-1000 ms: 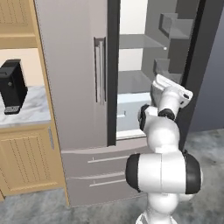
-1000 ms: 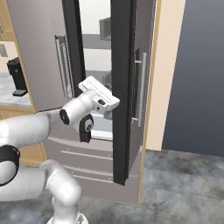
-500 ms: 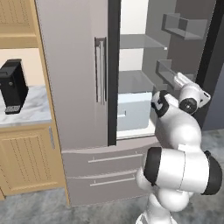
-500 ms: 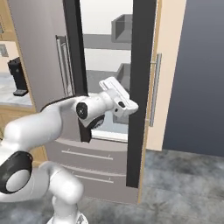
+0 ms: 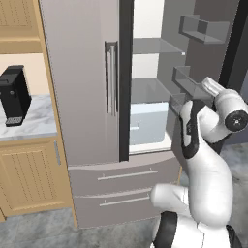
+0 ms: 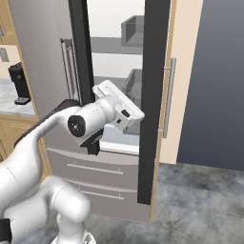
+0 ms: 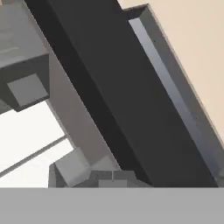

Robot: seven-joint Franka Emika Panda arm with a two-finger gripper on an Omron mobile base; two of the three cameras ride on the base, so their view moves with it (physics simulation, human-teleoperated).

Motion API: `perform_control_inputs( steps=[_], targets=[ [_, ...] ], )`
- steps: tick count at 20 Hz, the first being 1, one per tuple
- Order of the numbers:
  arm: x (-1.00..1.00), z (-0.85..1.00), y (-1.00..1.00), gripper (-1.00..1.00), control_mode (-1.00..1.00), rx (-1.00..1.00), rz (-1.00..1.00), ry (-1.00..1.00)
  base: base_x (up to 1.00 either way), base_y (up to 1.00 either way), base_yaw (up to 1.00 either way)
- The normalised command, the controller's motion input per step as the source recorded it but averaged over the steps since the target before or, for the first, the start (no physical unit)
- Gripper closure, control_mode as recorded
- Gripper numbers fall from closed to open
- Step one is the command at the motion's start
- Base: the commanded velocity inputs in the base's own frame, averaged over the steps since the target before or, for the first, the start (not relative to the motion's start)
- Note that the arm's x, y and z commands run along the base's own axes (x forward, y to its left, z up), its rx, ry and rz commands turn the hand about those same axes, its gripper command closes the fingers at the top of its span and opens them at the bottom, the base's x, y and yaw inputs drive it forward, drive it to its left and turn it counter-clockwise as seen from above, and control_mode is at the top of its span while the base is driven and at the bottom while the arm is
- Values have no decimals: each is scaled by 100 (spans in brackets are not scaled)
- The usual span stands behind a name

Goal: Place one of the steaks on the plate and the other in the bowl. Then place the bowl in the fridge.

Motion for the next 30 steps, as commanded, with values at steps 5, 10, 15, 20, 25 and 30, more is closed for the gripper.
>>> perform_control_inputs(
  steps=[5, 10, 15, 20, 25, 30],
  targets=[
    [-43, 92, 42, 100, -100, 7, 10, 51, 0, 0, 0],
    [-16, -2, 77, 100, -100, -3, 1, 30, 0, 0, 0],
    [-40, -37, 68, 100, -100, -5, 24, 7, 0, 0, 0],
    [-35, -13, 28, 100, -100, -9, 44, 18, 0, 0, 0],
    [-25, 0, 22, 100, -100, -5, 56, 17, 0, 0, 0],
    [-59, -3, 66, 100, -100, -28, 24, 1, 0, 0, 0]
  ],
)
